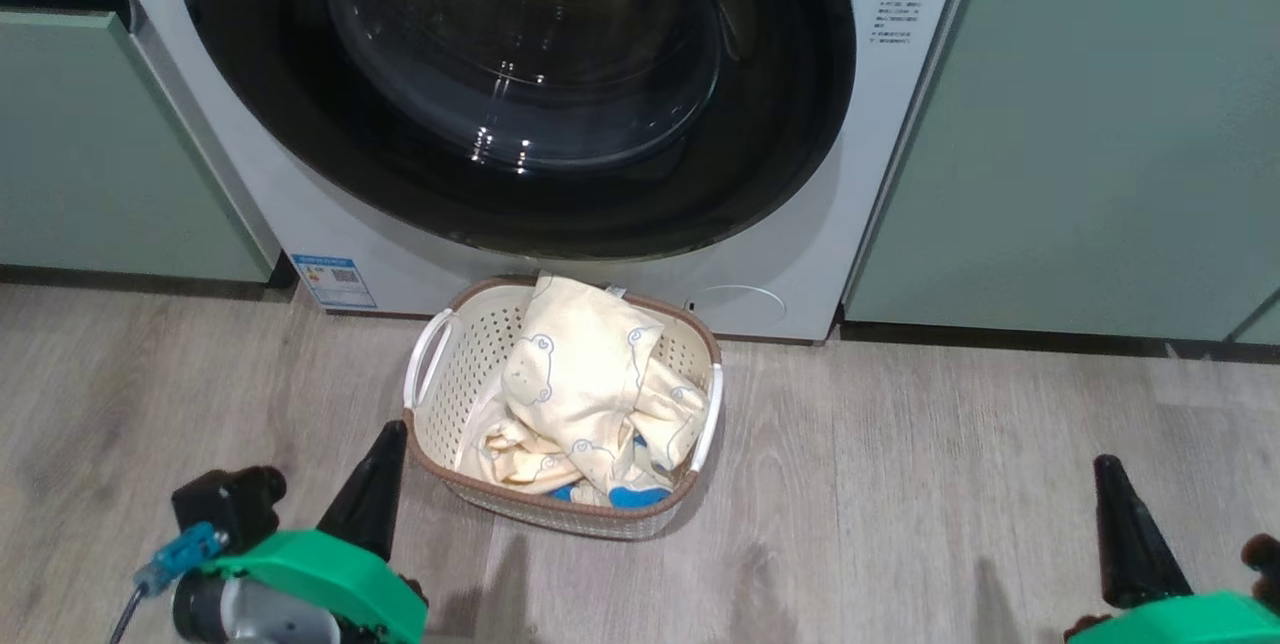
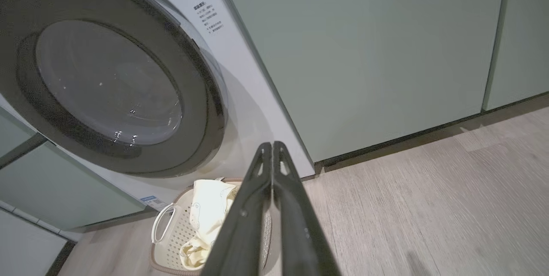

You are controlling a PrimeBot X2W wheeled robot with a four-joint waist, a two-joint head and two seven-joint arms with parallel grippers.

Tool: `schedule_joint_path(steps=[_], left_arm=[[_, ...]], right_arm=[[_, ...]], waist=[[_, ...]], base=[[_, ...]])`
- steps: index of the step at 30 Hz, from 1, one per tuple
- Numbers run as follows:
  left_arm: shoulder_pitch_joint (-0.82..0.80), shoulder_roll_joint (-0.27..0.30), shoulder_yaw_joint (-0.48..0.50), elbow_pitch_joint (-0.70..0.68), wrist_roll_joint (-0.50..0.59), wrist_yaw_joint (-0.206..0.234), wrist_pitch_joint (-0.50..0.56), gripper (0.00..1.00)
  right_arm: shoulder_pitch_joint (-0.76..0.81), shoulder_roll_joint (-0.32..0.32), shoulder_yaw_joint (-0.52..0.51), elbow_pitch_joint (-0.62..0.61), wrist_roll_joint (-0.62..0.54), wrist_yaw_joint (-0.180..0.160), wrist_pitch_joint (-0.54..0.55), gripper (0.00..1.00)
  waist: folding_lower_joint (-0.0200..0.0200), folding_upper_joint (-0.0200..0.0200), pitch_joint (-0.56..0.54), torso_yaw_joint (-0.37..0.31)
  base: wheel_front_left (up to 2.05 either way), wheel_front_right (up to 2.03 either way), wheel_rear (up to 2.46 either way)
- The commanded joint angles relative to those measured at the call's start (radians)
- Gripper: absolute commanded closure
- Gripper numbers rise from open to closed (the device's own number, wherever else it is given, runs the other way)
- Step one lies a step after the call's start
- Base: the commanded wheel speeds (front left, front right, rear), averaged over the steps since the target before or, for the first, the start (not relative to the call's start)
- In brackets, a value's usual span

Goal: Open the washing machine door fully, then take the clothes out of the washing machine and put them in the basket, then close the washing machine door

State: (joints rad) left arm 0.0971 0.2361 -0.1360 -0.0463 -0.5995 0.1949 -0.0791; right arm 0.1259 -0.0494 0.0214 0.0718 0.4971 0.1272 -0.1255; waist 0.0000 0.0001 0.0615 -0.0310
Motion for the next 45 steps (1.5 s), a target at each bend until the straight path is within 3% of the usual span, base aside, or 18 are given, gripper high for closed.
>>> schedule_joint_path(steps=[1, 45], left_arm=[[-0.05, 0.006, 0.024, -0.019, -0.032, -0.015, 0.003, 1.0], [-0.117, -0.066, 0.106, 0.116, -0.477, -0.152, 0.072, 1.0]], right_arm=[[-0.053, -0.019, -0.005, -0.025, 0.039, 0.001, 0.005, 1.0], [-0.13, -0.033, -0.033, 0.06, 0.536, 0.002, 0.084, 1.0]], waist=[[0.0, -0.0001, -0.001, 0.001], [0.0, -0.0001, -0.026, 0.014]], base=[[0.0, 0.0, 0.0], [0.0, 0.0, 0.0]])
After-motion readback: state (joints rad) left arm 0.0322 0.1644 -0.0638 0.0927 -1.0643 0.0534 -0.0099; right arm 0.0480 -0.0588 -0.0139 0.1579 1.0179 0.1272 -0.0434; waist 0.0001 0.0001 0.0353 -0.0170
